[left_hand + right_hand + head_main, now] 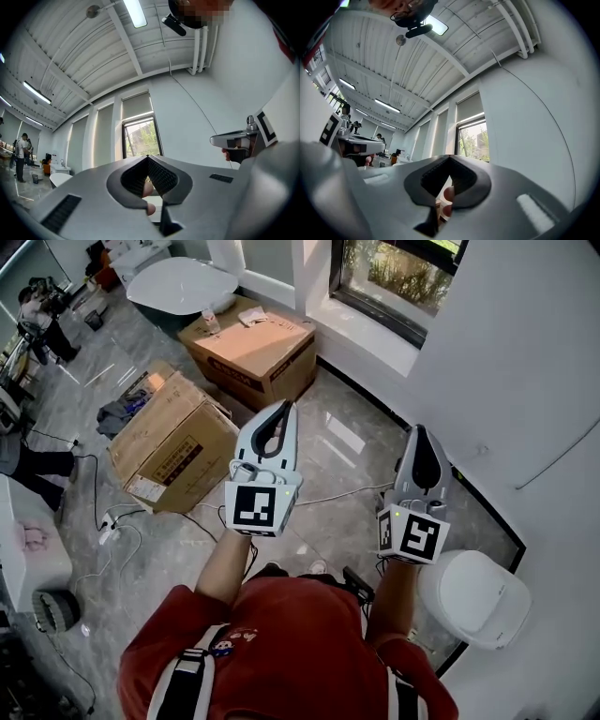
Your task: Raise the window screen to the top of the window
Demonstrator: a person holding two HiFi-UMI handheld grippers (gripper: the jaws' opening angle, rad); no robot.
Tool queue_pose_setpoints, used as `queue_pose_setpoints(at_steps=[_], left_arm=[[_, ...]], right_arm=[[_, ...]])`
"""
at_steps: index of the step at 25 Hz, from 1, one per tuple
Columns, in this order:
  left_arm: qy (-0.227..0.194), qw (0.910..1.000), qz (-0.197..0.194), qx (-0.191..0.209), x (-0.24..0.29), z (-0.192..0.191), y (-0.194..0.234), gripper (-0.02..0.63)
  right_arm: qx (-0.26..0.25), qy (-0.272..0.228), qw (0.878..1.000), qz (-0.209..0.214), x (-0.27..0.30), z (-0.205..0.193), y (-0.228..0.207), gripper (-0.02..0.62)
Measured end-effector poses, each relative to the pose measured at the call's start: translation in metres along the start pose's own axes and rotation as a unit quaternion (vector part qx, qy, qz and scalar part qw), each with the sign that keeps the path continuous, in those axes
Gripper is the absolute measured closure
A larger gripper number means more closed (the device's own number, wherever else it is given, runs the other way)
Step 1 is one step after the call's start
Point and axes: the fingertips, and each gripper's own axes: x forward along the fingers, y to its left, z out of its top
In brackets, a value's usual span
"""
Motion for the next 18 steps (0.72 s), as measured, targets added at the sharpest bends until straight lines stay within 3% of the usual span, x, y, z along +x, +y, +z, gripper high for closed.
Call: queue_pose_setpoints(at_steps=[9, 18], left_arm=[[0.018, 0.9998, 0.006, -0.010, 0.021, -0.013, -0.014, 0.601], [-0.003, 0.9999, 0.002, -0.017, 0.071, -0.025, 0.010, 0.601]], right_arm=[[0.012, 0.004, 1.000, 0.013, 0.016, -0.016, -0.026, 0.586], [-0.010, 0.000, 1.000, 0.013, 0.066, -0.028, -0.030, 0.586]])
